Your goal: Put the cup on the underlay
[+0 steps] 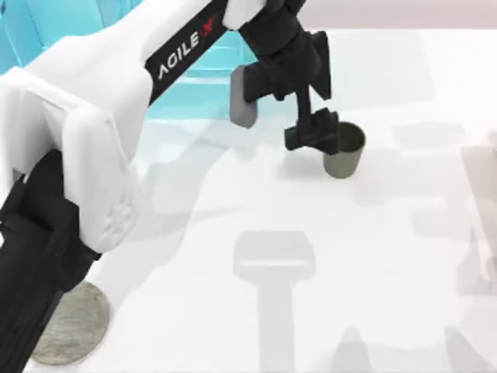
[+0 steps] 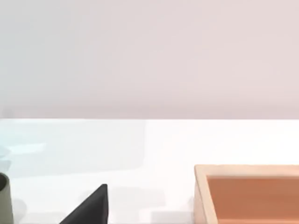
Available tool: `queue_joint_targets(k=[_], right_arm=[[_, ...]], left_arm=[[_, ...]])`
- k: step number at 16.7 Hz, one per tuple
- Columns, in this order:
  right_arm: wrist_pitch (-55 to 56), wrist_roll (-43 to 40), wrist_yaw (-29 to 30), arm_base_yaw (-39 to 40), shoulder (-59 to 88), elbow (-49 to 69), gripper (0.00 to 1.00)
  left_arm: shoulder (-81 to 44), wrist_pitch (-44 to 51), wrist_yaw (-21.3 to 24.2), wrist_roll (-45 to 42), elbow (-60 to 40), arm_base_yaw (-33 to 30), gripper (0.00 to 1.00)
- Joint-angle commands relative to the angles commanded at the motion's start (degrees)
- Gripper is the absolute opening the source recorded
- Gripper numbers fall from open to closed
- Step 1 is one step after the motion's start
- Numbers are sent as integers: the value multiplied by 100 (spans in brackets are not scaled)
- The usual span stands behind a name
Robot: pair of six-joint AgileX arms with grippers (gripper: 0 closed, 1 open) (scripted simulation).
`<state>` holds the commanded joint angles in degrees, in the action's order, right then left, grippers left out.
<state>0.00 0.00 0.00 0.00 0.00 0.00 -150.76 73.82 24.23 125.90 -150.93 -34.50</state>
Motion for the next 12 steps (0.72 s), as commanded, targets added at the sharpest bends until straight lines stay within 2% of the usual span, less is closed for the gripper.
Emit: queue_joint_targets(k=[7, 12], right_arm=[[0, 0, 0, 0, 0, 0, 100], [0, 0, 0, 0, 0, 0, 100]], left_arm=[[-598, -1200, -94, 366, 447, -357, 100], [-633, -1265, -99, 388, 474, -378, 100]])
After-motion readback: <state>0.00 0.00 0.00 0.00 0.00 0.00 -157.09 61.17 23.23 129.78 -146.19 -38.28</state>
